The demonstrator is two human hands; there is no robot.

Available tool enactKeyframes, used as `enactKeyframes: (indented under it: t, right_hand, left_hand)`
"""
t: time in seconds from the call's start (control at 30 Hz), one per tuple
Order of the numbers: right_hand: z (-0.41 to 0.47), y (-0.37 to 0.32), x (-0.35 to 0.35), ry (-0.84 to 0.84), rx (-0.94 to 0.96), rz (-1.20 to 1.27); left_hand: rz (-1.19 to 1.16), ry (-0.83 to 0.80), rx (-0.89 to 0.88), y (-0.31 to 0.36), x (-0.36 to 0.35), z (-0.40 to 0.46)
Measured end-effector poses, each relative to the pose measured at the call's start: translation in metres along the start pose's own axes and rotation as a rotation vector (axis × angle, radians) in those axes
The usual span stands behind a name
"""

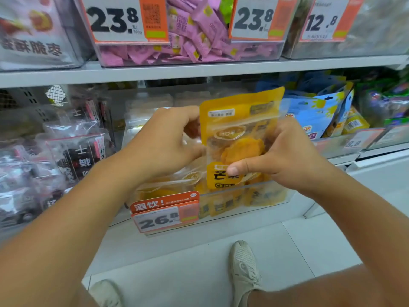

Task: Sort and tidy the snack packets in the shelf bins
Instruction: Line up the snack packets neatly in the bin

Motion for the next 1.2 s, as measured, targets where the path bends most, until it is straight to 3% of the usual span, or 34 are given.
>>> enactKeyframes:
  t: [0.27, 0.43, 0.57, 0.7, 0.8, 0.93, 1.2]
  right_hand:
    - [-0.001, 0.002, 0.010, -0.012, -0.012, -0.187]
    - [0.002, -0.003, 0.008, -0.045, -0.064, -0.229]
    - [-0.007, -0.018, 0.023, -0.111, -0.041, -0.303]
    - [-0.011, -0.013, 0.040, 0.002, -0.035, -0.399]
    - [-0.010, -0.010, 0.039, 0.041, -0.022, -0.464]
    - [-0.007, -0.002, 0.018, 0.094, -0.024, -0.474]
    - [-0.002, 0.019, 0.004, 0.052, -0.186, -0.315]
  left_hand:
    - [0.132, -0.245, -0.072, -0.008, -0.002, -0.018]
    - [0.068, -0.165, -0.081, -0.012, -0.006, -0.011]
    - [0.063, -0.066, -0.200, -0.009, -0.003, 0.001]
    - [-0.021, -0.080, -0.253, -0.004, -0.004, 0.014]
    - [-0.034, -0.041, -0.188, 0.000, -0.007, 0.015]
    - [0.013, -0.128, -0.060, -0.003, -0.002, 0.017]
    - [-0.097, -0.172, -0.087, -0.017, -0.002, 0.008]
Point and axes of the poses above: each hand's wrist, its own z-axis towards the middle knuckle, its own x-axis out of the back of the hand, y = z × x, the point moved 1 cm from there along z, towards the middle knuckle, and after that the axes turned 7 degrees about -x, right-handed, at the moved point
